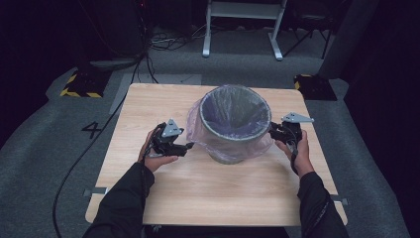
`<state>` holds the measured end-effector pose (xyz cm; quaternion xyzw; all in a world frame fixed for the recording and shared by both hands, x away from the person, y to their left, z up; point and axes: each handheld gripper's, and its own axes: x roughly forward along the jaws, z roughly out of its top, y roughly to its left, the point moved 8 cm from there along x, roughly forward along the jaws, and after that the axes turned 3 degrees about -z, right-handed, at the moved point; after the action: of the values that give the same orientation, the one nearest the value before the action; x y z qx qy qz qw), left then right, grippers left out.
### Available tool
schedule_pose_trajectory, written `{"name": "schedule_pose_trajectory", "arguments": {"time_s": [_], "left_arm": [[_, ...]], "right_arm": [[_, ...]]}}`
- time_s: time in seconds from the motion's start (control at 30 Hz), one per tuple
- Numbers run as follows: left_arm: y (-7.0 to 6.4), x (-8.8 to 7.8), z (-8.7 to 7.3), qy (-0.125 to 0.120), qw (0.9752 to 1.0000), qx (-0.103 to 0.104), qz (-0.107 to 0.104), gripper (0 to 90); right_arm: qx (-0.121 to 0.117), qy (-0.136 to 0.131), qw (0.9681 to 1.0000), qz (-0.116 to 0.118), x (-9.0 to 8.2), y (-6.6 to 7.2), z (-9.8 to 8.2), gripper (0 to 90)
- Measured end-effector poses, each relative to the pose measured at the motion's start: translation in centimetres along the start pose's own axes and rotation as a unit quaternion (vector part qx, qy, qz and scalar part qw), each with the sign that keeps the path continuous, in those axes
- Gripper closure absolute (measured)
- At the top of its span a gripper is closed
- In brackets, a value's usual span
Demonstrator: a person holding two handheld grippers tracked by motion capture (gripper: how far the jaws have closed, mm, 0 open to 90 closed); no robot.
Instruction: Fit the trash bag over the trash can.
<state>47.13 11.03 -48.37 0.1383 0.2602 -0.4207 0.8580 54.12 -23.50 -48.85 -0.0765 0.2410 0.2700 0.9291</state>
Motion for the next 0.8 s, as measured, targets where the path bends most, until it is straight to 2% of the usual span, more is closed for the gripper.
{"name": "schedule_pose_trajectory", "arguments": {"time_s": [0.07,0.13,0.2,0.3,0.33,0.43,0.5,0.57,0.6,0.67,0.7,0.77,0.8], "left_arm": [[-0.2,-0.7,0.0,-0.012,0.9998,-0.008,-0.011,21.5],[-0.4,-1.2,-0.2,-0.019,0.9997,-0.004,-0.013,18.6],[-0.6,-1.5,-0.6,-0.01,0.9999,0.0,-0.008,15.3],[-0.8,-1.5,-1.5,0.006,1.0,0.0,-0.001,15.5],[-0.8,-1.5,-1.7,0.009,1.0,0.001,0.003,15.5],[-1.2,-1.2,-2.9,0.029,0.9996,-0.002,0.004,15.7],[-1.4,-1.1,-3.6,0.043,0.999,-0.001,0.006,15.6],[-1.8,-1.0,-4.2,0.053,0.9985,-0.012,0.003,15.9],[-2.0,-0.9,-4.5,0.056,0.9984,-0.009,0.002,15.9],[-2.4,-0.9,-5.0,0.062,0.998,-0.009,-0.007,15.7],[-2.6,-0.9,-5.3,0.071,0.9972,-0.014,-0.018,15.6],[-3.1,-0.8,-5.7,0.074,0.9963,-0.026,-0.037,15.8],[-3.2,-0.8,-5.8,0.073,0.9965,-0.024,-0.034,15.9]], "right_arm": [[-0.007,0.001,1.0,0.005,-0.4,0.1,0.1,58.2],[-0.014,-0.001,0.9999,0.004,-0.9,0.0,0.2,49.2],[-0.017,-0.006,0.9998,0.01,-1.4,0.2,0.4,41.9],[-0.024,-0.013,0.9995,0.012,-2.0,0.2,0.6,26.1],[-0.026,-0.016,0.9995,0.008,-2.3,0.1,0.6,23.5],[-0.029,-0.02,0.9993,0.01,-2.9,0.1,0.7,18.3],[-0.033,-0.022,0.9991,0.013,-3.4,0.1,0.8,17.3],[-0.034,-0.025,0.999,0.015,-3.8,0.2,0.9,17.3],[-0.036,-0.026,0.9989,0.018,-4.0,0.2,0.9,17.2],[-0.04,-0.028,0.9986,0.019,-4.4,0.3,1.1,17.1],[-0.04,-0.03,0.9985,0.02,-4.6,0.3,1.1,17.2],[-0.042,-0.034,0.9983,0.025,-4.9,0.5,1.3,17.2],[-0.043,-0.034,0.9982,0.026,-5.0,0.5,1.3,17.2]]}}
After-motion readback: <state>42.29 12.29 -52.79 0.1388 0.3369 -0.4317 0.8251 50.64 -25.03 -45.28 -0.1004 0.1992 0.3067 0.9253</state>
